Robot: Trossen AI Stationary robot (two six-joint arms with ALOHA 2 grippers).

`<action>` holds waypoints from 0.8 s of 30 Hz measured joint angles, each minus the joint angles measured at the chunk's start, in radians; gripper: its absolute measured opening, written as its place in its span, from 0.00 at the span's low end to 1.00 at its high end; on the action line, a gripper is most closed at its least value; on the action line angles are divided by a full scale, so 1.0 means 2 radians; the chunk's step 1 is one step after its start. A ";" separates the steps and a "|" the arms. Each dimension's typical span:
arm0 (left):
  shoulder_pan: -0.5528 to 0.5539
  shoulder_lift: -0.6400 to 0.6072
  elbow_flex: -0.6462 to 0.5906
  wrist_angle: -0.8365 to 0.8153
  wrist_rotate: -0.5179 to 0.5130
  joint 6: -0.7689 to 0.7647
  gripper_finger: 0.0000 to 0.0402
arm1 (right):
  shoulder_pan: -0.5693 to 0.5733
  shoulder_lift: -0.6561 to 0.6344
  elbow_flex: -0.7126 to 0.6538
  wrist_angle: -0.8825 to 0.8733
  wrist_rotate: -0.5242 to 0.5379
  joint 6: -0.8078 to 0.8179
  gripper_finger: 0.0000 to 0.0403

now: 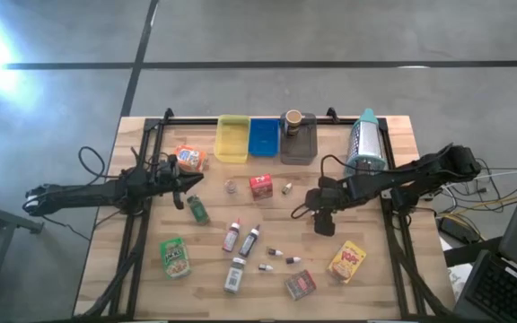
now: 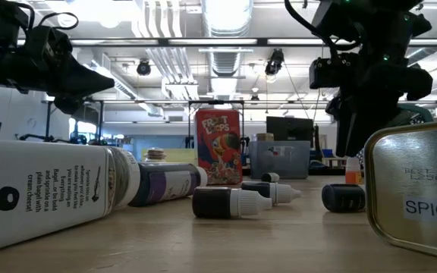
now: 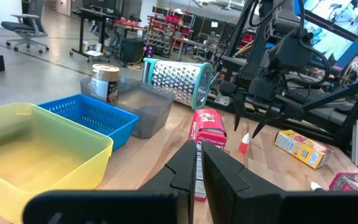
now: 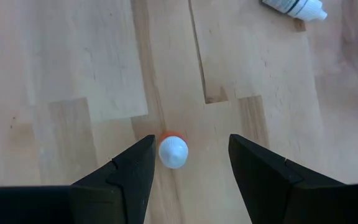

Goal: Pick & Place Kitchen Items
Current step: Put the small orange food coloring bottle into the blue bin

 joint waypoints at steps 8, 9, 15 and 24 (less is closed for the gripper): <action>0.000 0.000 0.000 0.000 0.000 0.000 0.08 | 0.000 0.000 -0.021 0.035 0.000 0.009 0.49; 0.000 0.000 0.000 0.000 0.000 0.000 0.08 | 0.000 0.000 -0.024 0.041 0.000 0.010 0.49; 0.000 0.000 0.000 0.000 0.000 0.000 0.08 | 0.000 0.000 -0.038 0.052 -0.003 0.017 0.49; 0.000 0.000 0.000 0.000 0.000 0.000 0.08 | 0.000 0.000 -0.044 0.055 -0.004 0.019 0.49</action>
